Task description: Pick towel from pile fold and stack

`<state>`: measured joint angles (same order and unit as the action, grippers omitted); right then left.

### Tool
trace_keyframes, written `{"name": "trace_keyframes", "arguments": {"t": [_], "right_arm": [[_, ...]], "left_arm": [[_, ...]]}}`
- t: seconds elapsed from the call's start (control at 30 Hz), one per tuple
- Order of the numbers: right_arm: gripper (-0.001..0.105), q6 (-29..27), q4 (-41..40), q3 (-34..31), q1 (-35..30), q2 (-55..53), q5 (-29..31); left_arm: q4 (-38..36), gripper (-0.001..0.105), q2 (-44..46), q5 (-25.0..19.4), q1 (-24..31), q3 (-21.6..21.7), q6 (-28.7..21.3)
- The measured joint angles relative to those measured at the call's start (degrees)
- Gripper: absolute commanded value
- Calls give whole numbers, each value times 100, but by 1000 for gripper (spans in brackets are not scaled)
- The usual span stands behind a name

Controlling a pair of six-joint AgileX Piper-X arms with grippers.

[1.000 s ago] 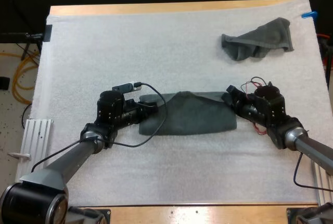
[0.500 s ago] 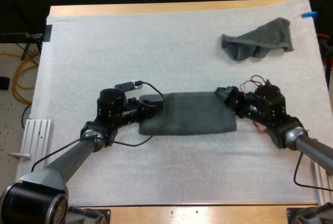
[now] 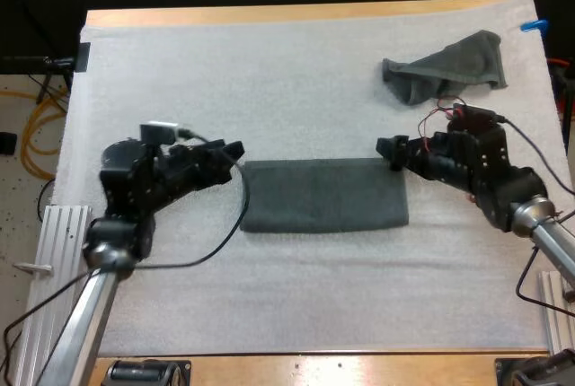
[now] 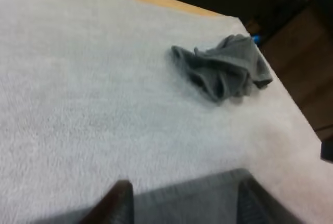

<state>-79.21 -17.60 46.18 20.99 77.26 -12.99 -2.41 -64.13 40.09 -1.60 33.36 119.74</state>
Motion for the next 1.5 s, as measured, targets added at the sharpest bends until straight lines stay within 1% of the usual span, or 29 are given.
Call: {"name": "trace_keyframes", "arguments": {"t": [0.1, 0.13, 0.2, 0.37, 0.47, 0.57, 0.63, 0.7, 0.77, 0.83, 0.9, 0.97, 1.07, 1.23, 1.3, 1.5], "right_arm": [[78, -304, -783, 177, -7, -260, 127], [78, -385, -1025, 219, -7, -360, 206], [78, -512, -1389, 254, -7, -562, 328], [78, -538, -2227, 255, -7, -1137, 445], [78, -528, -2728, 264, -7, -1375, 518], [78, -522, -2995, 262, -7, -1434, 518], [78, -571, -2967, 228, -7, -1405, 518], [78, -645, -2738, 149, -22, -1317, 518], [78, -653, -2440, 106, -98, -1125, 518], [78, -642, -2192, 107, -277, -774, 367], [78, -591, -1976, 107, -554, -361, 13], [78, -564, -1802, 107, -824, 82, -497], [78, -566, -1575, 107, -1130, 741, -1104], [78, -455, -1089, 107, -1269, 1619, -2097], [78, -361, -895, 92, -1237, 1828, -2344], [78, -222, -595, 151, -1005, 2055, -2666]], "left_arm": [[-748, 67, 693, -47, 37, 0, -231], [-983, 69, 909, -76, 37, 0, -303], [-1542, 69, 1375, -82, 37, 11, -350], [-2909, 69, 2375, -82, 37, 49, -401], [-3561, 69, 2818, -82, 37, 61, -401], [-4213, 69, 3129, -103, 37, 62, -401], [-4569, 69, 3237, -107, 37, 62, -401], [-4811, 69, 3243, -107, 37, 62, -421], [-4927, 69, 3243, -86, 37, 62, -483], [-4999, 69, 3243, -69, 37, 62, -520], [-5008, 69, 3243, -20, 37, 62, -532], [-5019, 69, 3243, 18, 37, 62, -532], [-5019, 69, 3243, 40, 37, 62, -532], [-5019, 69, 3243, 104, 37, 62, -532], [-5019, 69, 3243, 145, 37, 62, -532], [-5019, 69, 3243, 170, 37, 62, -532]]}}
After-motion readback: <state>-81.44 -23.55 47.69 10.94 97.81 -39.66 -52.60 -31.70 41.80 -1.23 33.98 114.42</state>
